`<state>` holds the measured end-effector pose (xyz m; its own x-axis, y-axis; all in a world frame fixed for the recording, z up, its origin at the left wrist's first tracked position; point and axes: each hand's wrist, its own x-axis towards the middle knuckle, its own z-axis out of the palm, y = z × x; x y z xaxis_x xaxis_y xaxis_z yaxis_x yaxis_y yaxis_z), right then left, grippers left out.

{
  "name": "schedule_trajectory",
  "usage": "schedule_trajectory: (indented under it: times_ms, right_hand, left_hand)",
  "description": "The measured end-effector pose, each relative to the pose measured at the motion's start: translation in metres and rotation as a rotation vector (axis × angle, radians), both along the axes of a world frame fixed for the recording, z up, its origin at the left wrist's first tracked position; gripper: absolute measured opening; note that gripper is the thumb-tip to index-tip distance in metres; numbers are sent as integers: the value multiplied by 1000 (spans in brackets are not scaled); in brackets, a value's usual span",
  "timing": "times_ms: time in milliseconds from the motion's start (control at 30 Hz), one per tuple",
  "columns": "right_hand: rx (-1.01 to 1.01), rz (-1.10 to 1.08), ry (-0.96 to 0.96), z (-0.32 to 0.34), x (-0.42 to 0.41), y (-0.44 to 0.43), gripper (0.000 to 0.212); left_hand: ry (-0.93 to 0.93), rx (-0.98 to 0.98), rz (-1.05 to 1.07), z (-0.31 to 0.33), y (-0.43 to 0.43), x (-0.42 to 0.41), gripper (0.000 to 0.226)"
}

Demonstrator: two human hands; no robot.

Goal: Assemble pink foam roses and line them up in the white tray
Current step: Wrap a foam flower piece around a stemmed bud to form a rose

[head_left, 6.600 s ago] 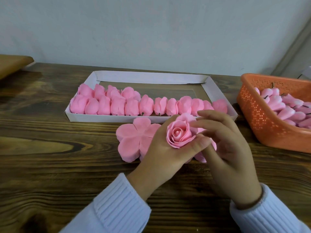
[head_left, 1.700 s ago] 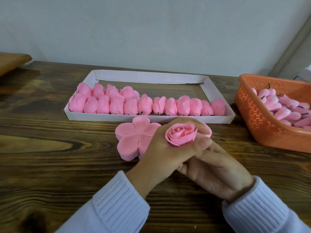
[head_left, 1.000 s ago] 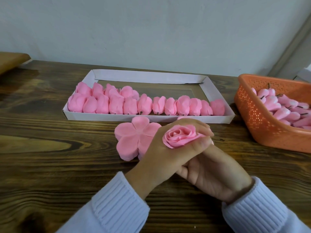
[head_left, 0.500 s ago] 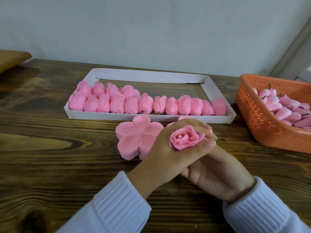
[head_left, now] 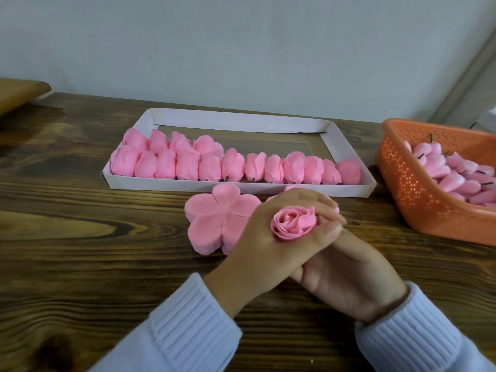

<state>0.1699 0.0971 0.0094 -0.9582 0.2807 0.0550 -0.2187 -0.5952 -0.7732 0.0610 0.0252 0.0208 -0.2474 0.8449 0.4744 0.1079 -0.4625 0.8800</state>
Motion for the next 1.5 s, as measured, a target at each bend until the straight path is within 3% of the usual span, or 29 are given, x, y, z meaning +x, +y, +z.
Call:
schedule_trajectory:
  times_ms: [133,267,467,600,700,900,1033,1200,1367,1500]
  right_hand:
    - [41,-34,-44,-2,-1,0,45]
    - [-32,-18,61,-1,1,1,47]
    - [-5,21,2,1,0,1,45]
    - [29,-12,-16,0,-1,-1,43]
    - [-13,-5,36,0,1,1,54]
    - [-48,58,27,1,1,2,49]
    - [23,-22,-29,0,0,-1,42]
    - [68,-89,11,-1,1,1,49]
    - [-31,-35,-6,-1,2,4,55]
    - [26,-89,-182,-1,0,0,29]
  left_hand:
    - [15,-23,-17,0,0,0,15]
    - [12,-5,-21,0,0,0,23]
    - [16,9,11,1,0,2,15]
    - [5,-4,-27,1,-1,1,27]
    - [-10,-35,-39,-1,0,0,32]
    - [-7,43,4,-1,0,1,12]
    - [8,26,11,0,0,2,15]
    - [-7,12,11,-3,2,1,14]
    - [-99,-12,-15,-3,2,1,9]
    - [-126,-37,-30,-2,1,0,10]
